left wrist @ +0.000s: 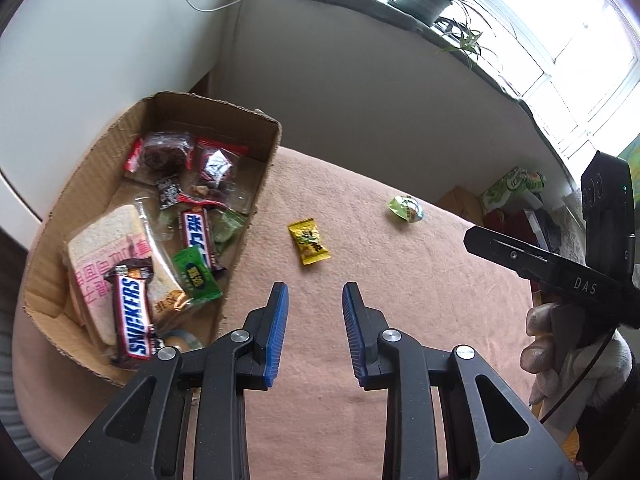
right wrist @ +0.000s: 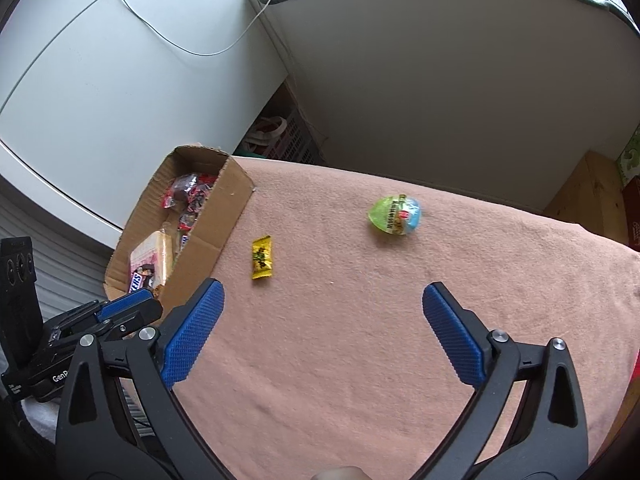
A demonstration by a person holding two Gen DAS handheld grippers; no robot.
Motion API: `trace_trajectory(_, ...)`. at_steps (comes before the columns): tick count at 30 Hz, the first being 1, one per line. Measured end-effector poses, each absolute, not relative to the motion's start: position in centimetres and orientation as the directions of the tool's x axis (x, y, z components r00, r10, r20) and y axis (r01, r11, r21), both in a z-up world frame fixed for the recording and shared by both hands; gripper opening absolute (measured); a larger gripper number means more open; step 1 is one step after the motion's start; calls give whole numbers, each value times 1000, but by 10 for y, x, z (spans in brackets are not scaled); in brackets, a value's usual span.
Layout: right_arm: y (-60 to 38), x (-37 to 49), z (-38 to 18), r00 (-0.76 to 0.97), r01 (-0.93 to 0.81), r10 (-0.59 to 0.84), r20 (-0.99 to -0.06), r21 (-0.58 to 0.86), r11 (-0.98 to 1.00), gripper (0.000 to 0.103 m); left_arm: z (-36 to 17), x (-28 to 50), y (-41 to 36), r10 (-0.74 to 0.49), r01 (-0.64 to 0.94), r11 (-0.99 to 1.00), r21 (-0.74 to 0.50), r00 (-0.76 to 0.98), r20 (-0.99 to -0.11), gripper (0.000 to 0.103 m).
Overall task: Organize snacks
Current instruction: 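Move the left tool to the yellow candy while the right tool approaches the round snack pack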
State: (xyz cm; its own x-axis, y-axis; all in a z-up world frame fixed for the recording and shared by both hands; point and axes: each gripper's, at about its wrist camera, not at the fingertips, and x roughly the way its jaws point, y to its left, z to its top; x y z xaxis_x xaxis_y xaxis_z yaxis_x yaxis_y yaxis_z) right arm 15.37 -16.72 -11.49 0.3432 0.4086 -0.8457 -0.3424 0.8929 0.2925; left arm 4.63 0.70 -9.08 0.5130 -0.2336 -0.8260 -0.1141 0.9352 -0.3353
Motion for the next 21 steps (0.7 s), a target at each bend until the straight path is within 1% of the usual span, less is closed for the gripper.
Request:
trace_trajectory(4,-172,165,-123,339,-381,355,-871,218,899,101,-101,57,-8,-240,-118,932,-342,503,-830,26)
trace_trajectory(7,-171,170,-127,351,-443,349,-869,174,880,100,-112,66,-14,-235,-140,928,-345,500,-834,26)
trace_trajectory(9,-171,174,-128,346,-479,360,-866,167,862,91,-121,73,-19,-221,-154,930,-334,492,-842,26)
trace_trajectory(11,-171,181,-132,339,-504,365,-867,160,849,87,-129,79,-21,-215,-175,926,-335,487,-847,26)
trace_trajectory(19,-169,216,-147,291,-579,357,-888,133,804,86,-148,102,-23,-191,-245,908,-340,479,-857,26)
trace_trajectory(20,-169,221,-149,284,-582,357,-890,136,802,83,-150,105,-24,-188,-251,907,-338,477,-859,26)
trace_trajectory(21,-168,226,-151,271,-589,364,-891,146,795,75,-152,106,-23,-187,-257,905,-339,474,-860,26)
